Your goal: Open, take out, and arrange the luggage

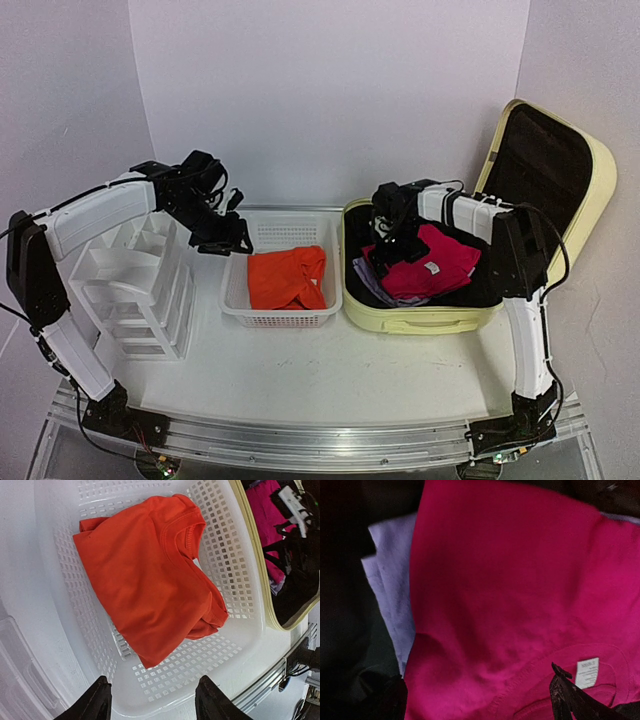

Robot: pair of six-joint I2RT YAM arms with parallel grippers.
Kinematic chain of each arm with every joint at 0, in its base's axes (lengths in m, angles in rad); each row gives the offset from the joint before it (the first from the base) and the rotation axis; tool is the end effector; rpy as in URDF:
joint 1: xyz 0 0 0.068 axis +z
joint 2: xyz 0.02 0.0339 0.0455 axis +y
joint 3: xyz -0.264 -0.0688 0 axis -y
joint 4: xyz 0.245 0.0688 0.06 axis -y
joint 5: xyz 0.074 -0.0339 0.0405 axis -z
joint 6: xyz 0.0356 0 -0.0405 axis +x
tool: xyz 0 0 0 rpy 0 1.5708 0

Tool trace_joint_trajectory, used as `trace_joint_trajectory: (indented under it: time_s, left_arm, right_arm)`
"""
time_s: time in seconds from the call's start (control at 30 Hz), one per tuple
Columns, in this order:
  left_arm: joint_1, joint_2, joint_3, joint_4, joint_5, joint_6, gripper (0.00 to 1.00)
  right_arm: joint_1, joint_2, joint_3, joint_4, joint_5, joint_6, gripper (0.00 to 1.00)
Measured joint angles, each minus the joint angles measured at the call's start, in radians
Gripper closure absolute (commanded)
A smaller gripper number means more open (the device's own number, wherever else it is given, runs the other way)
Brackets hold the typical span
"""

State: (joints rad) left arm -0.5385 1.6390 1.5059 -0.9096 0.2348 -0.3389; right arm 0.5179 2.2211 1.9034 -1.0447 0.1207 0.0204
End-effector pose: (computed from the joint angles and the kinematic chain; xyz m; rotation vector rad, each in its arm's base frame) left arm 0.2907 -0.1833 0.3100 0.3546 2.6773 -0.5982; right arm 0.3965 0.2210 0.1971 -0.6980 2.8226 -0.0885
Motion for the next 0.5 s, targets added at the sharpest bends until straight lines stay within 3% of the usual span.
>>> trace_joint_trajectory:
  time_s: [0.3, 0.5]
  left_arm:
    - [-0.142, 0.181, 0.12, -0.007, 0.053, 0.037, 0.56]
    - [-0.226, 0.291, 0.146, -0.025, 0.062, 0.072, 0.61]
  right_arm:
    - [0.005, 0.066, 0.009, -0.028, 0.034, -0.079, 0.03]
    - [0.008, 0.066, 0.009, -0.024, 0.053, -0.106, 0.13]
